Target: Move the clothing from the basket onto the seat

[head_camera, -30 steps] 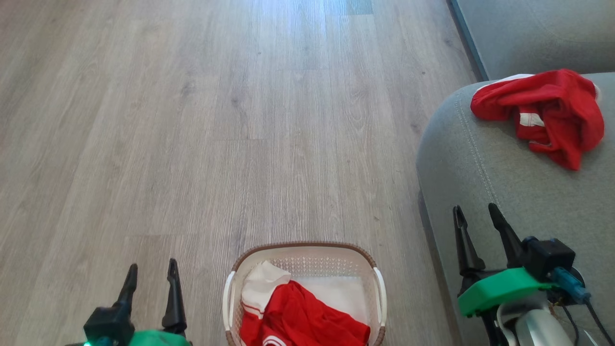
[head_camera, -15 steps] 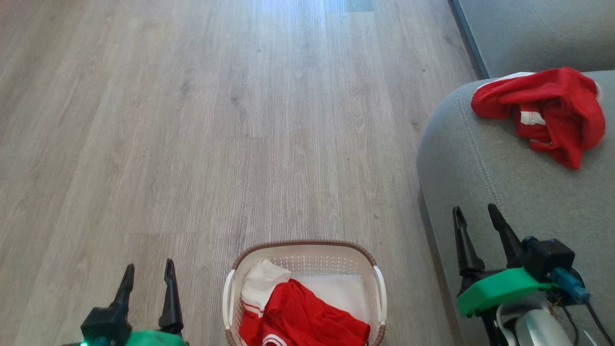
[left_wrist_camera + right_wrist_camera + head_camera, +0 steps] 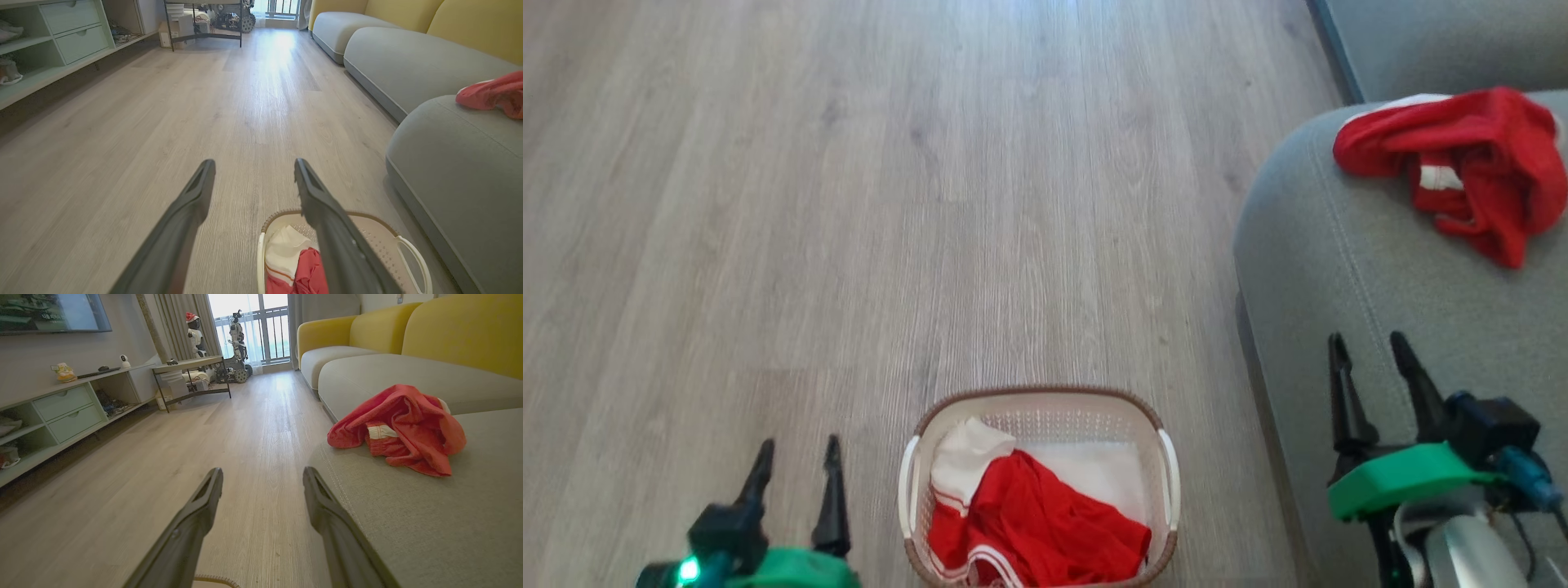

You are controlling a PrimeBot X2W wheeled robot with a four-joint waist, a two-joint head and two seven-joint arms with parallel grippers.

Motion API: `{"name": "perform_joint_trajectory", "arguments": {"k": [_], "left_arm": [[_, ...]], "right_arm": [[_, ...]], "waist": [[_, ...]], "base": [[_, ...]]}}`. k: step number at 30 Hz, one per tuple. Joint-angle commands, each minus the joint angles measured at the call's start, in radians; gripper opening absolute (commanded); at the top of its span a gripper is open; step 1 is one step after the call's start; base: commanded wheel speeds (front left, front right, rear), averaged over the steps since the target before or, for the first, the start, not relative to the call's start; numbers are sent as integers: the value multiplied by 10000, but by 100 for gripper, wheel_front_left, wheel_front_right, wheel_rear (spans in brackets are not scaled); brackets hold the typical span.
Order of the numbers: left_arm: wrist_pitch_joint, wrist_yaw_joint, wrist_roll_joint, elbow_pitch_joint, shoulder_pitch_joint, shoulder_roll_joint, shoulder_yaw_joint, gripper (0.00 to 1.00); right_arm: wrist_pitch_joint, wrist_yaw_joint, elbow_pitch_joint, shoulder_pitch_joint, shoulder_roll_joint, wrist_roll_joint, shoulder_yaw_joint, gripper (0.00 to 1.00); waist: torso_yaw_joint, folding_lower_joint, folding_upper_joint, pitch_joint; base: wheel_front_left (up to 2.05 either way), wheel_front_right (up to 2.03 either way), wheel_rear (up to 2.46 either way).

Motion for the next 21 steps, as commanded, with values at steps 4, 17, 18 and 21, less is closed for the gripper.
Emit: {"name": "perform_joint_trajectory", "arguments": {"k": [4, 17, 18, 21], "left_arm": [[105, -294, 281, 348, -1533, -10, -173, 100], [249, -1599, 879, 3821, -4591, -635, -1764, 100], [249, -1650, 931, 4174, -4854, -693, -1864, 100], [234, -1813, 1098, 5184, -5681, -854, -2187, 100]], "right_arm": [[-67, -4, -762, -889, 18, -222, -67, 100], [-67, -4, -1992, -2202, 18, -576, -378, 100], [-67, -4, -2112, -2312, 18, -578, -386, 100], [-67, -4, -2497, -2645, 18, -662, -458, 100]], "waist": [[-113, 0, 0, 984], [-584, 0, 0, 3708], [-657, 0, 0, 3955], [-834, 0, 0, 4694]], "base": [[0, 0, 0], [0, 0, 0], [0, 0, 0], [0, 0, 0]]}}
